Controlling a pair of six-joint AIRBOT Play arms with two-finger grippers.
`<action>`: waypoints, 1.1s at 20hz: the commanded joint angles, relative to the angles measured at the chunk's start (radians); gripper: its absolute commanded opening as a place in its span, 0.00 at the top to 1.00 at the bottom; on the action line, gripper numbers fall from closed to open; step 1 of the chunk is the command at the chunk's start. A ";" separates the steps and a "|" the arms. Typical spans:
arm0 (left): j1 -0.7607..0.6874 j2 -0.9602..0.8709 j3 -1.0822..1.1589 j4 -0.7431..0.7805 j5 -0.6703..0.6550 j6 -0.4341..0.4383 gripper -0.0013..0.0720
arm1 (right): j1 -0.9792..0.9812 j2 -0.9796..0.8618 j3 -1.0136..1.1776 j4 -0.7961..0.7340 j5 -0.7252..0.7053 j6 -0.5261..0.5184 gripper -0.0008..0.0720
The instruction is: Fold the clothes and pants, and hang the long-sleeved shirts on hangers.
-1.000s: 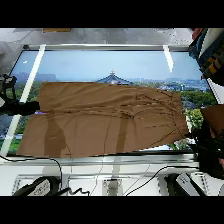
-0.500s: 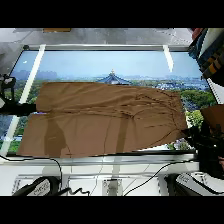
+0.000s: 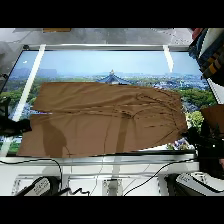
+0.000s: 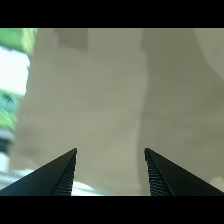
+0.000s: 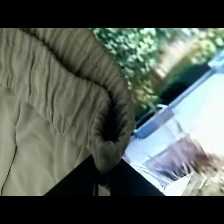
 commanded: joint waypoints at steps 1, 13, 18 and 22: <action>0.153 0.069 -0.146 -0.173 0.053 0.011 0.31 | 0.001 -0.001 0.001 0.008 0.027 -0.005 0.94; 0.521 0.118 -0.295 -0.116 0.088 0.011 0.30 | 0.001 -0.001 0.001 0.007 0.035 -0.005 0.94; 0.521 0.115 -0.350 -0.155 0.225 0.012 0.03 | 0.001 -0.001 0.001 0.008 0.038 -0.005 0.94; 0.521 0.056 -0.351 -0.248 0.294 0.069 0.13 | 0.001 -0.001 0.001 0.007 0.039 -0.005 0.94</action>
